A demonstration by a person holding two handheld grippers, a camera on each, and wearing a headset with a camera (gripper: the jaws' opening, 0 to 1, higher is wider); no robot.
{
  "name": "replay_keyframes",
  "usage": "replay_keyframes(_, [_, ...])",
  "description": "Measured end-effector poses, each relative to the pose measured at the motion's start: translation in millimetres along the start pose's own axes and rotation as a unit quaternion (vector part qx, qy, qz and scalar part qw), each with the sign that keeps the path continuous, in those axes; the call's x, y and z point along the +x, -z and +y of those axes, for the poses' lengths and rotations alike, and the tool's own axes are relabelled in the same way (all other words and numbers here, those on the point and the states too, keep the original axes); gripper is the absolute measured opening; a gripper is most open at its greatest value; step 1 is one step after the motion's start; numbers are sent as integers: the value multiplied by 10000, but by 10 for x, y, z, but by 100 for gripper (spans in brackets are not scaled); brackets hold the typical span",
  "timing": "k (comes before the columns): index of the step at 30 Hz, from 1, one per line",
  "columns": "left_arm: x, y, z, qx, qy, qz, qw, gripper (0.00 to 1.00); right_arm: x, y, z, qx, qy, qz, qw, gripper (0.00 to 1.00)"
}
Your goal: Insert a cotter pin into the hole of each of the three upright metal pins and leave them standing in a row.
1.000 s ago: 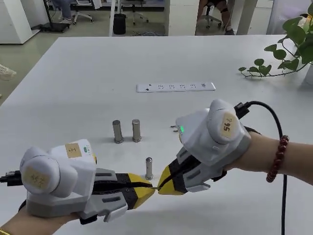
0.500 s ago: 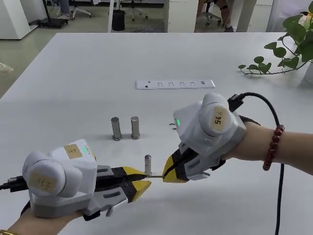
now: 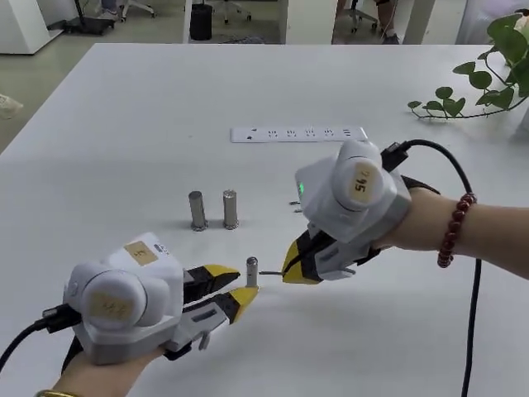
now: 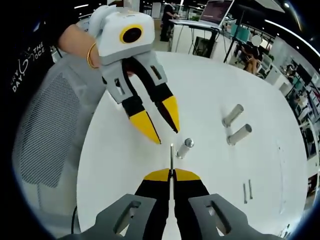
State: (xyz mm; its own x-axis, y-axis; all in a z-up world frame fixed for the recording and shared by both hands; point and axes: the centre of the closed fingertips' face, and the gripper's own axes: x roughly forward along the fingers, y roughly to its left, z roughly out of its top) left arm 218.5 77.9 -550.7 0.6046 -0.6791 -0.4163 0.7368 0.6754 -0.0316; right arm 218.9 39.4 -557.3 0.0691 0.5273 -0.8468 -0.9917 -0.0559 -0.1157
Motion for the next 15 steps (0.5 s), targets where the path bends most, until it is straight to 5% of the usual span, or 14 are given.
replay_keyframes(15, [229,87,123,-334,-386,71,9987,13,52,111,-188,-5,35,43,10000,0])
